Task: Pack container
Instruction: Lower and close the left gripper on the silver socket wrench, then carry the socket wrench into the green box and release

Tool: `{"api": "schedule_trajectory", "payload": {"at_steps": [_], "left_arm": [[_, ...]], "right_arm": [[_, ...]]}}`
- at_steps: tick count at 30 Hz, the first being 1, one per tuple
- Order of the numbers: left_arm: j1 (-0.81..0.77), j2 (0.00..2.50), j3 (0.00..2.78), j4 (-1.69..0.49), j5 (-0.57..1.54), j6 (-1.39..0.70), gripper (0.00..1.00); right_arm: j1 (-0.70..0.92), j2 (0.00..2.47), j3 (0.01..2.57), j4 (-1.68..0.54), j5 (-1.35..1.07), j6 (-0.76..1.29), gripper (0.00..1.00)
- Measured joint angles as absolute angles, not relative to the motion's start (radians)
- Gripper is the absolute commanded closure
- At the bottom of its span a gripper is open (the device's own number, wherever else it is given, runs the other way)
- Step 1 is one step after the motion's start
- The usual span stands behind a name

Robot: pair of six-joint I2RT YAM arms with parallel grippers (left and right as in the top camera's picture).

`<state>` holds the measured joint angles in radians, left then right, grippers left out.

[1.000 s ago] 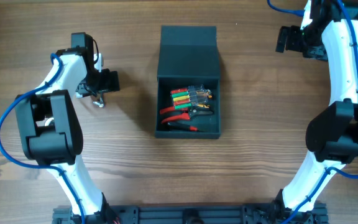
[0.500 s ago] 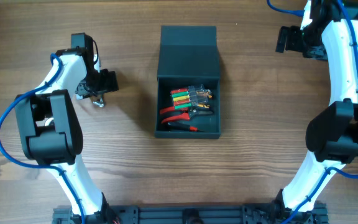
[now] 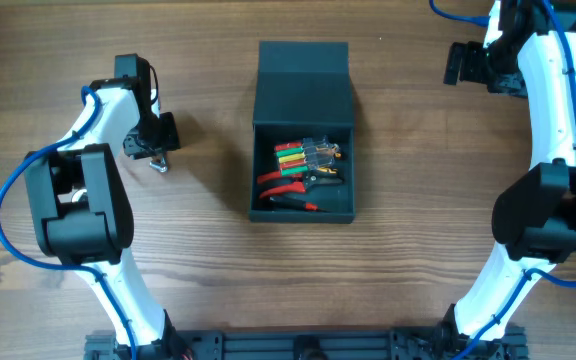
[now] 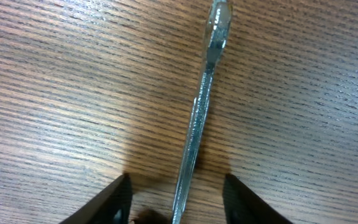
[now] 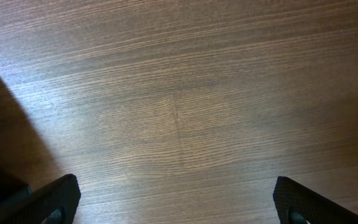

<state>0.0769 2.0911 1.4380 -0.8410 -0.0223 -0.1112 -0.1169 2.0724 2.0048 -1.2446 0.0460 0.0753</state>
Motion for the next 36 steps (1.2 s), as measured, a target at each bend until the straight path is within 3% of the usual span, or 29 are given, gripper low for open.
{"api": "schedule_trajectory", "payload": {"at_steps": [5, 10, 14, 16, 29, 36], "left_arm": [[0.074, 2.091, 1.438, -0.841, -0.022, -0.110, 0.79], [0.074, 2.091, 1.438, -0.841, -0.022, -0.112, 0.88], [0.074, 2.091, 1.438, -0.841, -0.017, -0.114, 0.88], [0.074, 2.091, 1.438, -0.841, -0.016, -0.114, 0.96], [0.072, 2.078, 1.438, -0.867, -0.002, -0.114, 0.96], [-0.004, 1.910, 1.509, -0.919, 0.035, -0.040, 0.96]], "right_arm": [[-0.117, 2.072, 2.005, -1.245, 0.046, 0.072, 0.00], [-0.117, 2.072, 2.005, -1.245, 0.046, 0.065, 0.00], [-0.117, 2.072, 2.005, -1.245, 0.046, 0.065, 0.00], [-0.117, 2.072, 2.005, -1.245, 0.046, 0.065, 0.00], [-0.117, 2.072, 2.005, -1.251, 0.046, 0.065, 0.00], [-0.117, 2.072, 2.005, -1.255, 0.046, 0.065, 0.00]]}}
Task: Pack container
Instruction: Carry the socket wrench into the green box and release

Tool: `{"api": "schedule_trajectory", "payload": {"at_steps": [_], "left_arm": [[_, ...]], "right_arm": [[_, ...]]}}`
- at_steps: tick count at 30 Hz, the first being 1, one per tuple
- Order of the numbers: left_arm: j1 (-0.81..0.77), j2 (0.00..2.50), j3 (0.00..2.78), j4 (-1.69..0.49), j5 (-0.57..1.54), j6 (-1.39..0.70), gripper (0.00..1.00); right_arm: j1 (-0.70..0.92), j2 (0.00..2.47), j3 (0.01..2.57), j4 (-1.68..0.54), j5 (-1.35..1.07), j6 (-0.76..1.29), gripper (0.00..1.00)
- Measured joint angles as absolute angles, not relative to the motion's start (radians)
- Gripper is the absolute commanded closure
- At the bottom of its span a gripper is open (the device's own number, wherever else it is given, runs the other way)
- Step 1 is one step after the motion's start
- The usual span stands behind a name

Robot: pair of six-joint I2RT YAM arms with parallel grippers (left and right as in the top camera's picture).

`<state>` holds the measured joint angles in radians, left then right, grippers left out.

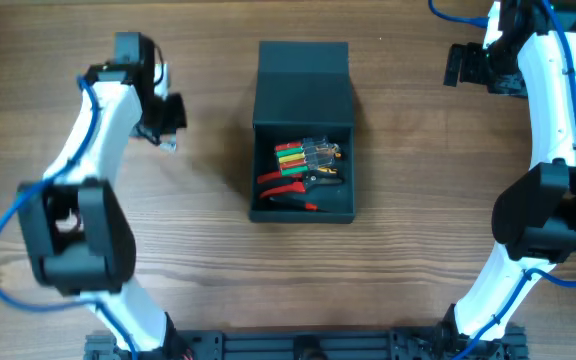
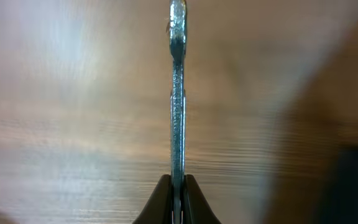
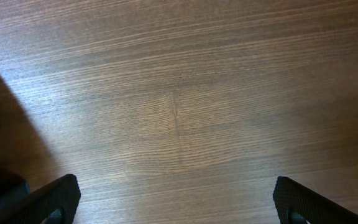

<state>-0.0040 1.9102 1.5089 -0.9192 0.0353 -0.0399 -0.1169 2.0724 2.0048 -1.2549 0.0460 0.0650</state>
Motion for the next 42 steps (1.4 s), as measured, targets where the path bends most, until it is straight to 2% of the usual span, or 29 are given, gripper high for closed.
{"api": "schedule_trajectory", "payload": {"at_steps": [3, 7, 12, 14, 20, 27, 39, 40, 41, 42], "left_arm": [[-0.084, 1.803, 1.549, -0.910, 0.040, 0.067, 0.96], [-0.251, 1.671, 1.577, -0.904, 0.053, 0.334, 0.96], [-0.450, 1.663, 1.579, -0.927, 0.069, 0.685, 0.96], [-0.491, 1.682, 1.579, -0.930, 0.076, 0.750, 0.96], [-0.566, 1.782, 1.579, -1.010, 0.113, 0.834, 0.96], [-0.587, 1.860, 1.576, -1.111, 0.152, 0.833, 0.96], [-0.587, 1.889, 1.428, -1.033, 0.186, 0.829, 0.96], [-0.587, 1.889, 1.416, -1.027, 0.186, 0.829, 0.91], [-0.587, 1.889, 1.401, -1.021, 0.186, 0.829, 0.80], [-0.587, 1.889, 1.394, -1.019, 0.186, 0.830, 0.73]], "right_arm": [[-0.117, 2.072, 2.005, -1.266, 0.046, 0.065, 0.00], [-0.117, 2.072, 2.005, -1.271, 0.046, 0.065, 0.00], [-0.117, 2.072, 2.005, -1.271, 0.046, 0.065, 0.00], [-0.117, 2.072, 2.005, -1.271, 0.046, 0.065, 0.00], [-0.117, 2.072, 2.005, -1.271, 0.046, 0.062, 0.00], [-0.117, 2.072, 2.005, -1.271, 0.046, 0.062, 0.00], [-0.117, 2.072, 2.005, -1.271, 0.046, 0.062, 0.00], [-0.117, 2.072, 2.005, -1.271, 0.046, 0.062, 0.00], [-0.117, 2.072, 2.005, -1.271, 0.046, 0.062, 0.00], [-0.117, 2.072, 2.005, -1.271, 0.046, 0.062, 0.00]]}}
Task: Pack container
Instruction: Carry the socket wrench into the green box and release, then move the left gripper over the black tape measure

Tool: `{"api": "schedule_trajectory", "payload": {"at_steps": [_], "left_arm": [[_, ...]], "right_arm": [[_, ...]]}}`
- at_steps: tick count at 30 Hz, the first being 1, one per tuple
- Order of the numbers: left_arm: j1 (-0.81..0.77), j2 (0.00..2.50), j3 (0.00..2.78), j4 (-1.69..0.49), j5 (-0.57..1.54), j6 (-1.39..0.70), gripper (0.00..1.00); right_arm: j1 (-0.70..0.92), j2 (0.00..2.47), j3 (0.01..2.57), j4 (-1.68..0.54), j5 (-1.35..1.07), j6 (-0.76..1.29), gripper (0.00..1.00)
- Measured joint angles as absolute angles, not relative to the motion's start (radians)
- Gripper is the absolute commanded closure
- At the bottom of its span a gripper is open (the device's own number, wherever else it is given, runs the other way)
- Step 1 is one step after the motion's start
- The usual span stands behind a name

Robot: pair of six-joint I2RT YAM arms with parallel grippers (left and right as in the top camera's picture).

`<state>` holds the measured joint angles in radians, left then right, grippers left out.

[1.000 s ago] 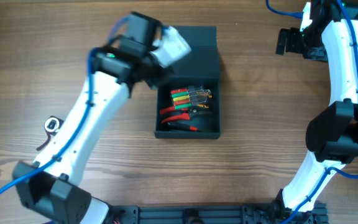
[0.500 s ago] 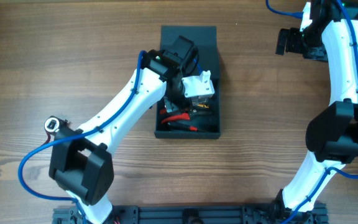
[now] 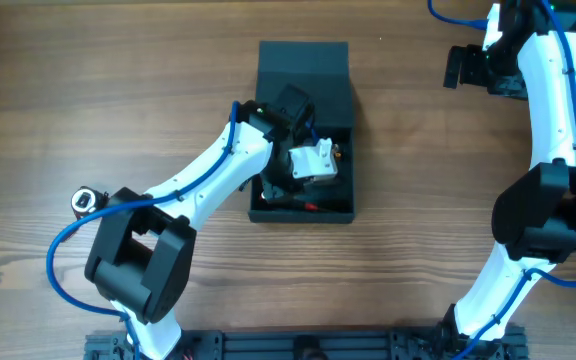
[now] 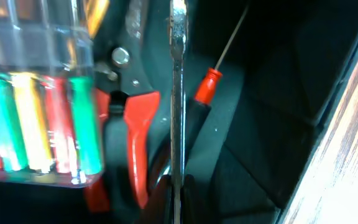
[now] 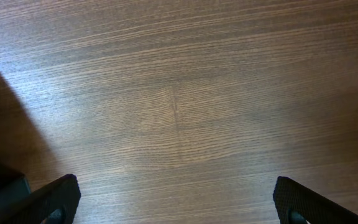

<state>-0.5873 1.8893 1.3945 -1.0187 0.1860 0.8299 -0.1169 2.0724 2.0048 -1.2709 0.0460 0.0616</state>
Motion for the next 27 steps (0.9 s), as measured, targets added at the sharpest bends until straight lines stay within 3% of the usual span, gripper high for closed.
{"api": "schedule_trajectory", "payload": {"at_steps": [2, 7, 14, 20, 23, 27], "left_arm": [[-0.587, 1.889, 1.383, -1.012, 0.188, 0.830, 0.67], [-0.587, 1.889, 1.370, -1.008, 0.193, 0.822, 0.42], [-0.587, 1.889, 1.370, -0.991, 0.190, 0.825, 0.35], [-0.587, 1.889, 1.474, -1.023, 0.100, 0.786, 0.18], [-0.585, 1.889, 1.600, -1.081, 0.019, 0.743, 0.01], [-0.529, 1.882, 1.794, -1.237, -0.075, 0.605, 0.00]], "right_arm": [[-0.117, 2.072, 2.005, -1.271, 0.046, 0.062, 0.00], [-0.117, 2.072, 2.005, -1.275, 0.046, 0.062, 0.00], [-0.117, 2.072, 2.005, -1.276, 0.046, 0.061, 0.00], [-0.117, 2.072, 2.005, -1.277, 0.046, 0.061, 0.00], [-0.117, 2.072, 2.005, -1.277, 0.046, 0.061, 0.00], [-0.117, 2.072, 2.005, -1.278, 0.046, 0.054, 0.00]]}}
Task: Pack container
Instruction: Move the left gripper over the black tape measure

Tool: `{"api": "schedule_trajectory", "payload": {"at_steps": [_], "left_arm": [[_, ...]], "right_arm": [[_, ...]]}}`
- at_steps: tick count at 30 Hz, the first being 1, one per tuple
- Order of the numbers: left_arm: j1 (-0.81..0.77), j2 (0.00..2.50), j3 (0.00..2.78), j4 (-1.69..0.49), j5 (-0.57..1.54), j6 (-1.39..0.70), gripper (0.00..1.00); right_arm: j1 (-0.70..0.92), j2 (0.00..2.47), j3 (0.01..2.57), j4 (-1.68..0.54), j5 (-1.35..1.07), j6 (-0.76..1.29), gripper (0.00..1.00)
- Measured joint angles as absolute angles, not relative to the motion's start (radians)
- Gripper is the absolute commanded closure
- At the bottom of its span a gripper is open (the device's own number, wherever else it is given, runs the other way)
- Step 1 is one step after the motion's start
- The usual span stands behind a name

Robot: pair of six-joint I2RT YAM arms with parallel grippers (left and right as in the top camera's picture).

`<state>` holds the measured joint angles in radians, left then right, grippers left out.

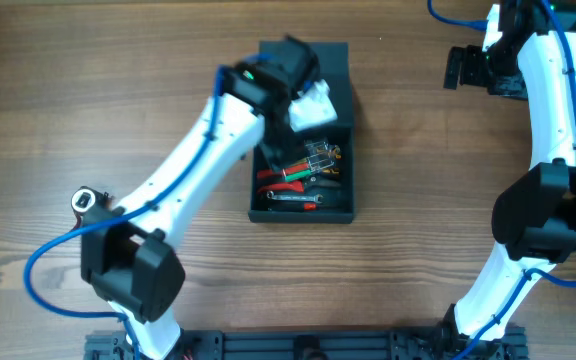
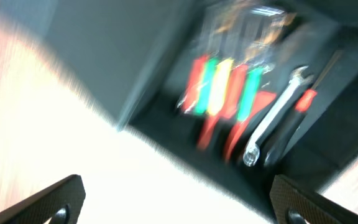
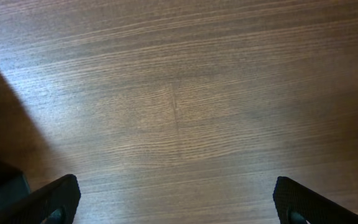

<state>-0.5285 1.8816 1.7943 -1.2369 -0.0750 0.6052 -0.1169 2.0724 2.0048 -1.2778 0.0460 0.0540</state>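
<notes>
The open black box (image 1: 303, 214) stands mid-table with its lid (image 1: 330, 58) folded back. Inside lie a clear case of coloured screwdrivers (image 2: 222, 84), red-handled pliers (image 1: 280, 177), a thin red-handled screwdriver (image 2: 304, 101) and the silver wrench (image 1: 293, 198), which the blurred left wrist view shows too (image 2: 272, 121). My left gripper (image 2: 178, 208) hangs open above the box's back part, holding nothing. My right gripper (image 3: 176, 205) is open over bare wood at the far right, near the table's back (image 1: 465, 65).
Wooden tabletop (image 1: 438, 200) all round the box. The left arm (image 1: 198, 150) reaches diagonally from the front left to the box. The right arm (image 1: 553, 120) runs along the right edge.
My left gripper, then shut on the wrench low inside the box, is now open and higher, over the box's back. The wrench lies in the box's front part. The right arm is unchanged.
My left gripper stood open around the wrench on the table at the left. Then it was shut on the wrench, lifted off the wood. Then it held the wrench inside the box. Now the wrench lies in the box and the gripper is open above.
</notes>
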Motion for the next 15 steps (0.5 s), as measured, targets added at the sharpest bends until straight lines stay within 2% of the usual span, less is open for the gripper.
{"api": "schedule_trajectory", "payload": {"at_steps": [3, 5, 11, 15], "left_arm": [[-0.399, 1.859, 1.920, -1.345, -0.107, 0.431, 0.00], [-0.259, 1.825, 1.969, -1.394, -0.125, 0.276, 0.00], [0.108, 1.737, 1.978, -1.472, -0.162, -0.165, 0.00], [0.207, 1.726, 1.971, -1.498, -0.163, -0.356, 0.00]], "right_arm": [[-0.117, 2.072, 2.005, -1.278, 0.046, 0.046, 0.00], [-0.117, 2.072, 2.005, -1.278, 0.046, 0.043, 0.00], [-0.117, 2.072, 2.005, -1.277, 0.046, 0.039, 0.00], [-0.117, 2.072, 2.005, -1.275, 0.046, 0.039, 0.00]]}}
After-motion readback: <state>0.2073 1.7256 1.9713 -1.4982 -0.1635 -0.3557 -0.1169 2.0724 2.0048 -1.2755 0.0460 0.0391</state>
